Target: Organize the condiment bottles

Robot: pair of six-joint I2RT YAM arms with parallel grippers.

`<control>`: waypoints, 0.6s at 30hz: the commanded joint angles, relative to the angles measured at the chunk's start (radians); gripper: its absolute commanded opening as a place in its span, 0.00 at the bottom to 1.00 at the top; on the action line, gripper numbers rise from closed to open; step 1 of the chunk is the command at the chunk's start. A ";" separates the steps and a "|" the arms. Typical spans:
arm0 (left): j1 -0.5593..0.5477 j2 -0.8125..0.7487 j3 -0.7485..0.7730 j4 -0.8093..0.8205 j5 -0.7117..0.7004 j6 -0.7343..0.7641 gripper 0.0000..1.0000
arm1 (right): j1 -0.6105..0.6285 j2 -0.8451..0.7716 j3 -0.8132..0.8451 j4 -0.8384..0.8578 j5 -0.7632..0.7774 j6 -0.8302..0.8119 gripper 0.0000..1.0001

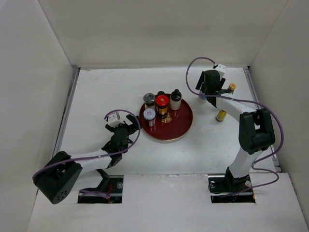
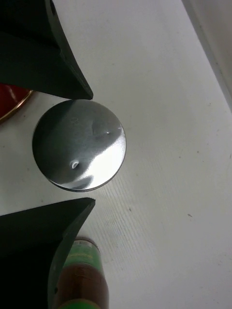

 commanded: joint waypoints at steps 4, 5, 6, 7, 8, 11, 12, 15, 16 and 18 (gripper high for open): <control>0.007 0.003 0.033 0.045 0.011 -0.011 1.00 | -0.010 -0.049 0.012 0.070 0.018 -0.006 0.51; 0.005 0.003 0.033 0.045 0.011 -0.011 1.00 | -0.002 -0.084 -0.014 0.095 0.041 -0.014 0.48; 0.002 0.000 0.035 0.045 0.011 -0.013 1.00 | 0.015 -0.121 -0.042 0.115 0.061 -0.024 0.48; 0.000 -0.004 0.035 0.045 0.011 -0.013 1.00 | 0.035 -0.162 -0.071 0.129 0.078 -0.037 0.48; 0.000 -0.006 0.035 0.045 0.011 -0.013 1.00 | 0.049 -0.201 -0.099 0.133 0.092 -0.041 0.48; 0.007 0.002 0.033 0.045 0.011 -0.013 1.00 | 0.105 -0.314 -0.197 0.127 0.115 -0.037 0.48; 0.002 -0.003 0.033 0.045 0.011 -0.013 1.00 | 0.131 -0.357 -0.239 0.127 0.124 -0.035 0.48; 0.002 -0.014 0.032 0.045 0.011 -0.013 1.00 | 0.212 -0.468 -0.342 0.124 0.152 -0.034 0.48; 0.007 -0.009 0.033 0.045 0.011 -0.013 1.00 | 0.242 -0.500 -0.367 0.113 0.158 -0.034 0.48; 0.008 -0.015 0.032 0.041 0.011 -0.013 1.00 | 0.303 -0.554 -0.396 0.097 0.164 -0.026 0.48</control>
